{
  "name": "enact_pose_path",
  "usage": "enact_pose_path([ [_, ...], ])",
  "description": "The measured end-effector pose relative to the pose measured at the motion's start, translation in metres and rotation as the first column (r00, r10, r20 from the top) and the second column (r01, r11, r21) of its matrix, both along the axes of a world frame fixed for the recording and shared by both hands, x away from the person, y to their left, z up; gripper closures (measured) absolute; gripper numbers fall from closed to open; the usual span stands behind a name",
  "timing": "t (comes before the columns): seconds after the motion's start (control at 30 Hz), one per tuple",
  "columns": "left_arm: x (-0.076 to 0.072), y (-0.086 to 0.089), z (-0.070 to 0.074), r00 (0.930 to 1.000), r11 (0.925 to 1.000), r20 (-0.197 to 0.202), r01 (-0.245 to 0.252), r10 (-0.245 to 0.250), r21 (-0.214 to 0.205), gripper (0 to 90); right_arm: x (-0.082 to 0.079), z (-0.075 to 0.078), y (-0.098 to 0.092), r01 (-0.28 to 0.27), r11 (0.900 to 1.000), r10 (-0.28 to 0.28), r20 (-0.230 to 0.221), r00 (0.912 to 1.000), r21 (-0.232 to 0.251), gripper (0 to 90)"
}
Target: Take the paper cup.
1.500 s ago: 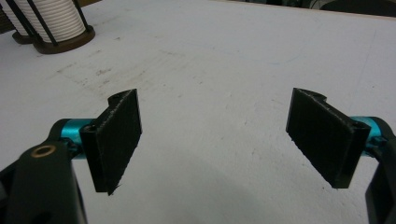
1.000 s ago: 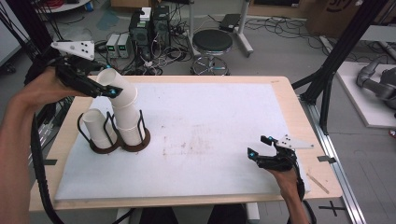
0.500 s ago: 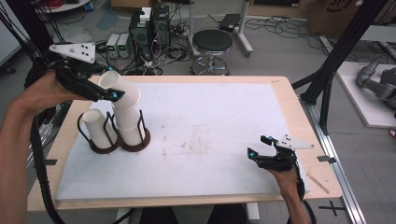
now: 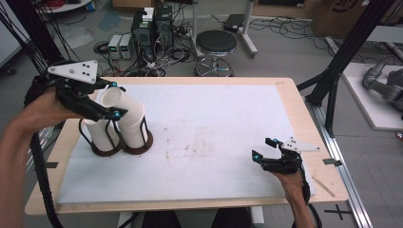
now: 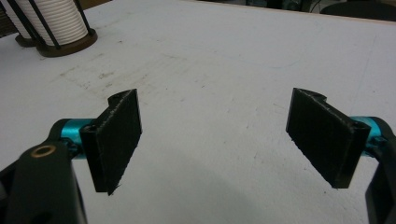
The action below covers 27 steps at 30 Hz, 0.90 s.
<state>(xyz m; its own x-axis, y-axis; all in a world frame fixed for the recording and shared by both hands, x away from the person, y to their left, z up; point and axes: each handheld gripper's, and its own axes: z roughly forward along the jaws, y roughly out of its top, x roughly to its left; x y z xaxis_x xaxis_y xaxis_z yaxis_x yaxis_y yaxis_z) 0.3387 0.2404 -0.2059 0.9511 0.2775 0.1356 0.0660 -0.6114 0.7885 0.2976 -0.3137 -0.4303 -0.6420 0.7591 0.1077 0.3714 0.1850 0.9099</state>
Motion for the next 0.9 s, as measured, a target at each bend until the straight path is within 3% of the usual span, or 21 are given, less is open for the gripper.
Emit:
enact_pose_path([
  [0.5,-0.034,-0.019,-0.031,0.9967,0.9969,0.027,0.078,-0.077,-0.016,31.7,-0.002,0.001,-0.001,0.003,1.0000,-0.003,-0.006,1.0000,0.009,18.6],
  [0.9,-0.049,-0.021,-0.067,0.9980,0.9949,0.008,0.064,-0.063,-0.078,31.6,-0.003,0.004,-0.002,0.002,0.9999,-0.002,0.002,1.0000,0.017,18.6],
])
